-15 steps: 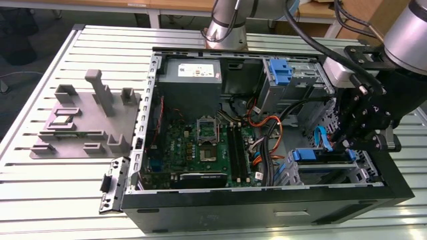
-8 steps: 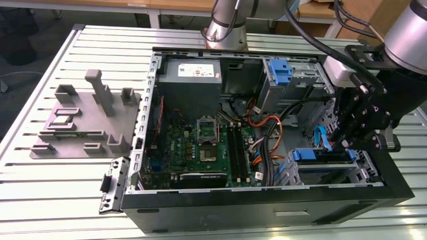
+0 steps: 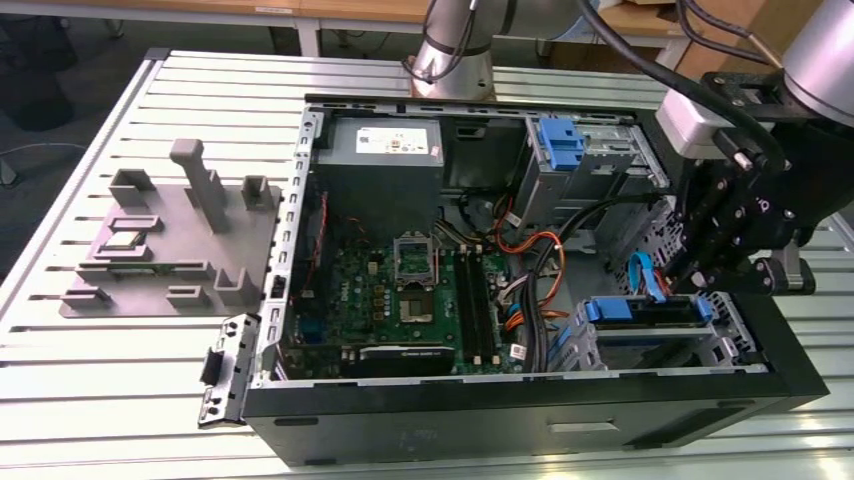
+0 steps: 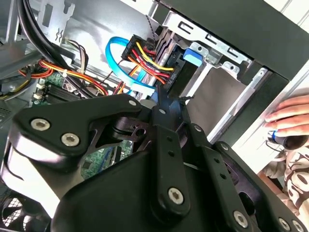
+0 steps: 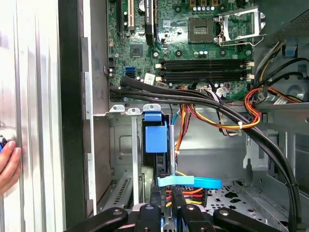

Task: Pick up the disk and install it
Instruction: 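Insert the second disk wire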

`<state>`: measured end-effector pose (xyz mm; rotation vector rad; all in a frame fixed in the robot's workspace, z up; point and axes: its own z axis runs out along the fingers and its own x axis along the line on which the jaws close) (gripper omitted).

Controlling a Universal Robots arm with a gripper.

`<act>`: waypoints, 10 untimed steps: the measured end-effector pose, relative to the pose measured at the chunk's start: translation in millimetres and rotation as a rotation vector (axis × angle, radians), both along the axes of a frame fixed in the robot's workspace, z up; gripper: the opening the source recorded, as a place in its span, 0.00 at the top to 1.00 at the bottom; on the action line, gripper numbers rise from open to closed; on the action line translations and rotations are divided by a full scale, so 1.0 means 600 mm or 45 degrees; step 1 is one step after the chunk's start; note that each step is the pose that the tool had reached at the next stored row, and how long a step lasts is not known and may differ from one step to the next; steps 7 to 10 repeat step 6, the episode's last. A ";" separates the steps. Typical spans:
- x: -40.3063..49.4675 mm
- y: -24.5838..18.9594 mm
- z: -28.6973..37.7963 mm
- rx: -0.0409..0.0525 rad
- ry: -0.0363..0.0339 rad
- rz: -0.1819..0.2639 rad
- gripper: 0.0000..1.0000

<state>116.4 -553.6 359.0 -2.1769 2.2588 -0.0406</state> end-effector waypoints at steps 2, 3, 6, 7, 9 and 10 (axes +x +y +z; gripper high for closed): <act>0.000 0.0000 0.000 0.000 0.0000 0.000 0.76; 0.000 0.0000 0.001 0.000 0.0000 0.000 0.76; 0.000 0.0000 0.001 0.000 0.0000 0.000 0.76; 0.000 0.0000 0.001 0.000 0.0000 0.000 0.76; 0.000 0.0000 0.001 0.000 0.0000 0.000 0.76; 0.000 0.0000 0.001 0.000 0.0000 0.000 0.76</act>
